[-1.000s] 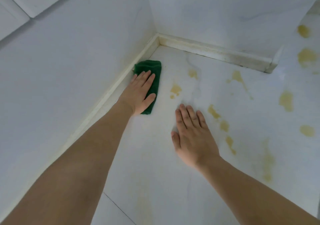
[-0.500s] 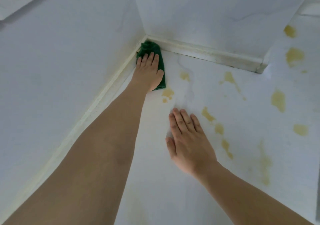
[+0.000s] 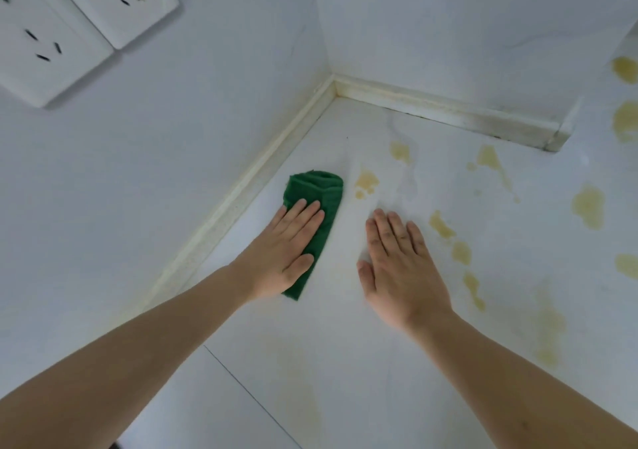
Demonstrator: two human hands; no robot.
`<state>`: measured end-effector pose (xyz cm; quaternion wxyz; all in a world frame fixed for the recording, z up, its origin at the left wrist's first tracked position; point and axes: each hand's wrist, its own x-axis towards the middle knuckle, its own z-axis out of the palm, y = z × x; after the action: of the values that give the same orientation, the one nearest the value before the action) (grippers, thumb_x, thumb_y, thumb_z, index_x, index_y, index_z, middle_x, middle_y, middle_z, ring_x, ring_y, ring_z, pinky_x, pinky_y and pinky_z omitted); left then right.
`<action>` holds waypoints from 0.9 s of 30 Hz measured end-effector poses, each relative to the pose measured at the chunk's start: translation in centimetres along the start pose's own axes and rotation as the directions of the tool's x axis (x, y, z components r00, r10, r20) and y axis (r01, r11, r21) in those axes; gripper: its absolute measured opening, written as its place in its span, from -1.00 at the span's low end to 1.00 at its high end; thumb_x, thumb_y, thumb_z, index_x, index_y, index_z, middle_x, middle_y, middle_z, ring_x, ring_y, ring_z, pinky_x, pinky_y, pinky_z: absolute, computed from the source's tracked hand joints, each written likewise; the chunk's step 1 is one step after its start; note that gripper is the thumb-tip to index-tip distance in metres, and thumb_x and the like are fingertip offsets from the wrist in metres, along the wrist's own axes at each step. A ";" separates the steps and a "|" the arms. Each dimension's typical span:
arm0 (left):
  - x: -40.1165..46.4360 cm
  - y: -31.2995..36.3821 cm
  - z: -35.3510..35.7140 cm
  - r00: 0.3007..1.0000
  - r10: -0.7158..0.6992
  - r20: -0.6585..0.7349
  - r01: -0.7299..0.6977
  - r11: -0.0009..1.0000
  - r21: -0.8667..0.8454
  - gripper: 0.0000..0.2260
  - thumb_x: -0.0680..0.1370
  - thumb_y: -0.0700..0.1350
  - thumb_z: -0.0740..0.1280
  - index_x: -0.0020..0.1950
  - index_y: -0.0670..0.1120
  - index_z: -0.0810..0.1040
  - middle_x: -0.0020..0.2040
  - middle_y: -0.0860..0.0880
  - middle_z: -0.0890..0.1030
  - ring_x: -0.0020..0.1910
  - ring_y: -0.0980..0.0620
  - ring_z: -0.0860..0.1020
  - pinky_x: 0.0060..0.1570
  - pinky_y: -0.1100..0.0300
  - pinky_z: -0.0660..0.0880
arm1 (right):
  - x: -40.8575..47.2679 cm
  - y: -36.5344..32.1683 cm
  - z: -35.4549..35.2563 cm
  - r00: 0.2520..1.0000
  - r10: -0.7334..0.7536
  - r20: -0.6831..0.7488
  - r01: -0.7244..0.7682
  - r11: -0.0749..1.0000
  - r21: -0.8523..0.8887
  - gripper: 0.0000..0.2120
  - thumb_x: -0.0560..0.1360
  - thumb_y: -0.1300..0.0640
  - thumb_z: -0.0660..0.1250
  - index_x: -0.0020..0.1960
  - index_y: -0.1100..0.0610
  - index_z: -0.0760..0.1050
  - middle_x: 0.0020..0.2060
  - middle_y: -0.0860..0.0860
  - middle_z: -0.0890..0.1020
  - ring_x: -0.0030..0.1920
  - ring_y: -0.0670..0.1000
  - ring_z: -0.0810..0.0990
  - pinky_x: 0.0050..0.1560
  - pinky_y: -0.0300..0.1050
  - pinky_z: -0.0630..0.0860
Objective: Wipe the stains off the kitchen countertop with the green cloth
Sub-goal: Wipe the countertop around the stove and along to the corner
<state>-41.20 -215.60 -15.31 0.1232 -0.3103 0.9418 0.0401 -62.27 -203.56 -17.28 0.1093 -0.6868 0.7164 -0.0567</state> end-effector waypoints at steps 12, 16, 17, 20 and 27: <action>6.9 -1.7 -1.5 0.997 0.068 -0.035 -0.067 0.997 0.040 -0.32 0.55 0.11 -0.04 0.63 -0.10 -0.11 0.63 -0.08 -0.11 0.60 -0.04 -0.20 0.56 -0.05 -0.18 | 0.1 -0.1 1.0 0.996 0.015 -0.084 -0.014 1.000 0.013 -0.36 0.57 -0.09 -0.14 0.55 0.23 0.01 0.56 0.13 0.04 0.56 0.10 -0.04 0.50 0.10 -0.11; 13.3 -2.2 -3.5 0.997 0.078 -0.025 -0.075 0.992 0.106 -0.34 0.57 0.11 -0.06 0.63 -0.11 -0.14 0.63 -0.09 -0.13 0.60 -0.05 -0.19 0.56 -0.04 -0.19 | 0.2 -0.1 1.1 0.994 0.027 -0.105 -0.025 1.000 0.017 -0.37 0.57 -0.08 -0.07 0.54 0.25 0.10 0.54 0.14 0.12 0.55 0.10 0.04 0.49 0.11 -0.02; 15.0 -2.1 -4.0 0.997 0.073 -0.030 -0.069 0.992 0.106 -0.34 0.59 0.09 -0.04 0.63 -0.10 -0.15 0.63 -0.09 -0.14 0.60 -0.04 -0.19 0.56 -0.03 -0.19 | 0.2 0.0 1.1 0.994 0.030 -0.104 -0.028 0.999 0.022 -0.37 0.57 -0.07 -0.06 0.53 0.26 0.10 0.54 0.14 0.13 0.55 0.10 0.05 0.48 0.11 -0.01; 19.0 -2.2 -4.9 0.998 0.026 -0.057 -0.021 0.996 0.090 -0.37 0.62 0.07 0.00 0.63 -0.07 -0.16 0.63 -0.06 -0.15 0.60 -0.02 -0.18 0.56 -0.02 -0.19 | 0.2 -0.1 1.1 0.994 0.026 -0.105 -0.023 0.999 0.030 -0.36 0.56 -0.07 -0.05 0.53 0.27 0.11 0.54 0.14 0.13 0.55 0.10 0.05 0.47 0.12 0.02; 20.2 -2.2 -4.8 0.995 -0.038 -0.090 0.044 0.996 0.073 -0.39 0.65 0.08 -0.03 0.63 -0.06 -0.17 0.63 -0.03 -0.15 0.60 0.00 -0.18 0.56 0.00 -0.19 | 0.3 0.0 1.0 0.996 0.014 -0.087 -0.014 1.000 -0.001 -0.36 0.56 -0.08 -0.06 0.55 0.24 0.07 0.55 0.12 0.10 0.56 0.09 0.02 0.47 0.10 -0.02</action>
<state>-56.57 -229.71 -15.81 0.0937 -0.3262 0.9406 -0.0116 -62.05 -203.81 -18.32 0.0778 -0.6788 0.7252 -0.0854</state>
